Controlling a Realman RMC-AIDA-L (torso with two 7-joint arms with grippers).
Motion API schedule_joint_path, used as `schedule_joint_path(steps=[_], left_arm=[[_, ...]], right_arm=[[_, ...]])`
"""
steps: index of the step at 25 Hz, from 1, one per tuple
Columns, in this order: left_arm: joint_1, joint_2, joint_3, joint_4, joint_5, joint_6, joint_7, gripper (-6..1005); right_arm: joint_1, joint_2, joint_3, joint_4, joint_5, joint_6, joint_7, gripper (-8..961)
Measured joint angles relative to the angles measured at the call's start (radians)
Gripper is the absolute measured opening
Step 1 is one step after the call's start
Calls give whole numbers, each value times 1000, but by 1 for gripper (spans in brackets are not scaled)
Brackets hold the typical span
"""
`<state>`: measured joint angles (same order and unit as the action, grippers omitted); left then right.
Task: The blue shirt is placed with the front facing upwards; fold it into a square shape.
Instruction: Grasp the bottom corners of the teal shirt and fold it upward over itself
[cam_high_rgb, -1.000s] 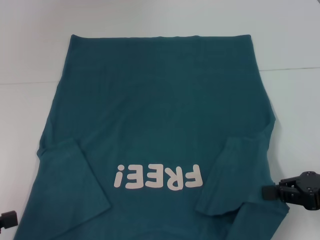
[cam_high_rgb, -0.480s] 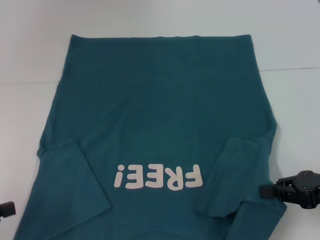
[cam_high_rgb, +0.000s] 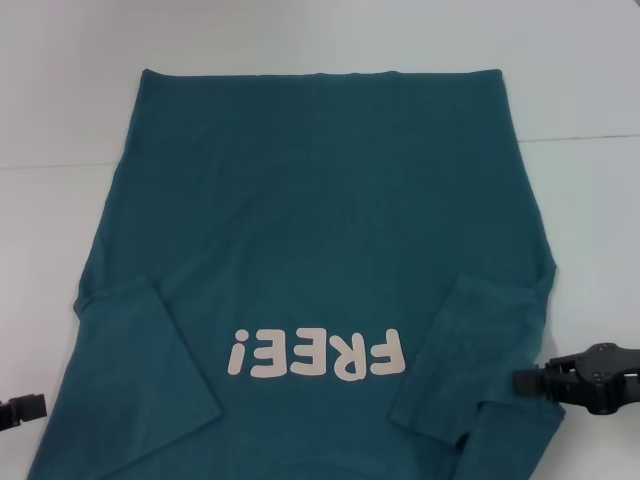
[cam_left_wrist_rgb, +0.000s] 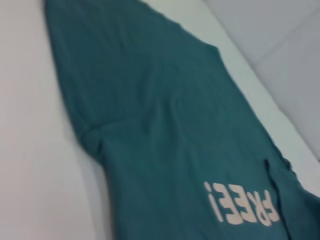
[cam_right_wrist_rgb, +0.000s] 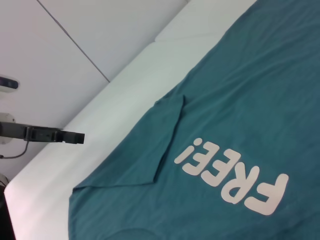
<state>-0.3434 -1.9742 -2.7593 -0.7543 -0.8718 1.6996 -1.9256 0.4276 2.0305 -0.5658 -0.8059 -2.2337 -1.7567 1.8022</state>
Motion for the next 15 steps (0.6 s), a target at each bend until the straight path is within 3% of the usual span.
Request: schedule_joint_path(steps=[2,8,10,15], left_arm=[[0,5,2,-5,7,-15,-43,97],[-13,19,8,-46,73,-25,-179,306],[-24,20,10,-51,108,-22,-215,506],[-49,31,31,-53,173,-17,-274,616]], right_arm=[[5,2,-7,0,-1,10,3,35],[29,-4,-17,30,-11,41,4,34],[38,-8,-17,45,-12,46,4,34],[50,-9,-17,51,-12,57,2,34]])
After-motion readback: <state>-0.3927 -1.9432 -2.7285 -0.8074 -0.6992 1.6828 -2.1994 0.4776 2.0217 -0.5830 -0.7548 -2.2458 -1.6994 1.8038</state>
